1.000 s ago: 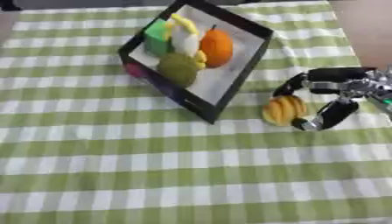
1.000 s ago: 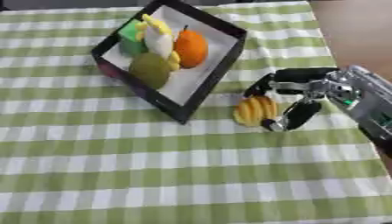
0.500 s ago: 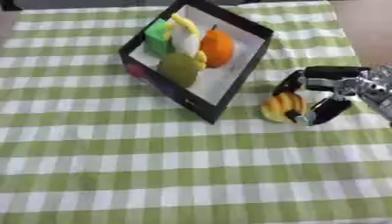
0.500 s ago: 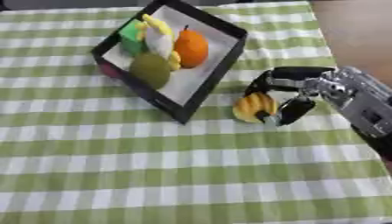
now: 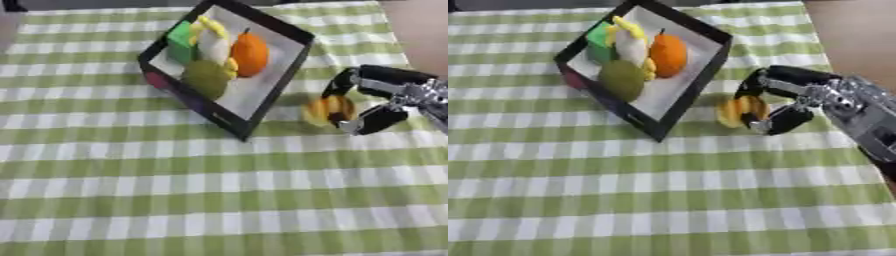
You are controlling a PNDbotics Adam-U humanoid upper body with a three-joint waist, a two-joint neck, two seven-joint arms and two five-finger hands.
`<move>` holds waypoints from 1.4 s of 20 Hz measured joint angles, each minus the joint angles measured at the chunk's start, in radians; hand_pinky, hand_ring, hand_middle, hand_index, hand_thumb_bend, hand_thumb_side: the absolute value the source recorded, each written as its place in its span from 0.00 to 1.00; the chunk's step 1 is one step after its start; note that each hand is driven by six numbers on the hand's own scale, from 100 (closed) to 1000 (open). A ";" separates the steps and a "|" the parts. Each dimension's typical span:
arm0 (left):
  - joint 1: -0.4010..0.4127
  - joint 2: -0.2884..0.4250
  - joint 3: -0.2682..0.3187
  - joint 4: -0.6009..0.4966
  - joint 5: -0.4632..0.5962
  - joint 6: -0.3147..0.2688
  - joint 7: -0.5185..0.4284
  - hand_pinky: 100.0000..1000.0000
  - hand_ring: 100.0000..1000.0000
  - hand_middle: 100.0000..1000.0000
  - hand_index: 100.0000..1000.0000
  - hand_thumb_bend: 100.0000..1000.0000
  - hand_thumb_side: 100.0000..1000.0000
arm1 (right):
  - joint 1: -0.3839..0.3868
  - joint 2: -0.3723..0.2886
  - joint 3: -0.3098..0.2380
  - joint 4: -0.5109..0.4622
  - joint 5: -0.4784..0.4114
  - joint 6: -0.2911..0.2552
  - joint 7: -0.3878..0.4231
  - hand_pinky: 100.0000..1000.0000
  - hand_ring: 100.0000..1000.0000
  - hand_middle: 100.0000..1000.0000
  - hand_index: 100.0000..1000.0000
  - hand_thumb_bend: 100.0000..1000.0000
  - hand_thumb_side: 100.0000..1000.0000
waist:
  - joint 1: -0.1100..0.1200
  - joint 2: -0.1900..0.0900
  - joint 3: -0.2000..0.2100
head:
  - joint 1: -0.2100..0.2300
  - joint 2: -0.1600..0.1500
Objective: Pick up objects on the table and place them in the box.
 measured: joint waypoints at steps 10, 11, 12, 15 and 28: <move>0.005 -0.005 0.000 -0.006 -0.009 0.000 0.001 0.71 0.61 0.63 0.80 0.60 0.35 | -0.151 -0.011 -0.111 -0.103 -0.031 0.032 -0.071 0.76 0.57 0.40 0.65 0.00 0.00 | 0.000 -0.001 0.011 | 0.004 0.000; 0.005 -0.008 0.001 -0.006 -0.009 0.001 0.001 0.71 0.61 0.63 0.80 0.60 0.35 | -0.184 0.010 -0.113 -0.092 -0.024 0.038 -0.068 0.76 0.57 0.40 0.65 0.00 0.00 | 0.000 -0.001 0.013 | 0.004 0.000; 0.005 -0.009 0.001 -0.006 -0.009 0.001 0.002 0.71 0.61 0.63 0.80 0.60 0.35 | -0.217 0.034 -0.113 -0.078 -0.015 0.044 -0.065 0.77 0.57 0.40 0.65 0.00 0.00 | 0.000 -0.001 0.016 | 0.003 0.000; 0.004 -0.014 0.001 -0.006 -0.012 0.002 0.002 0.71 0.61 0.63 0.80 0.60 0.35 | -0.329 0.127 -0.102 -0.020 0.043 0.059 -0.058 0.77 0.58 0.41 0.65 0.00 0.00 | 0.000 -0.001 0.024 | -0.002 0.000; -0.031 -0.025 0.006 -0.013 -0.044 0.005 -0.001 0.71 0.61 0.63 0.80 0.61 0.34 | -0.562 0.537 -0.088 0.527 0.456 -0.011 -0.087 0.78 0.61 0.45 0.67 0.35 0.00 | 0.008 -0.001 0.060 | -0.056 0.000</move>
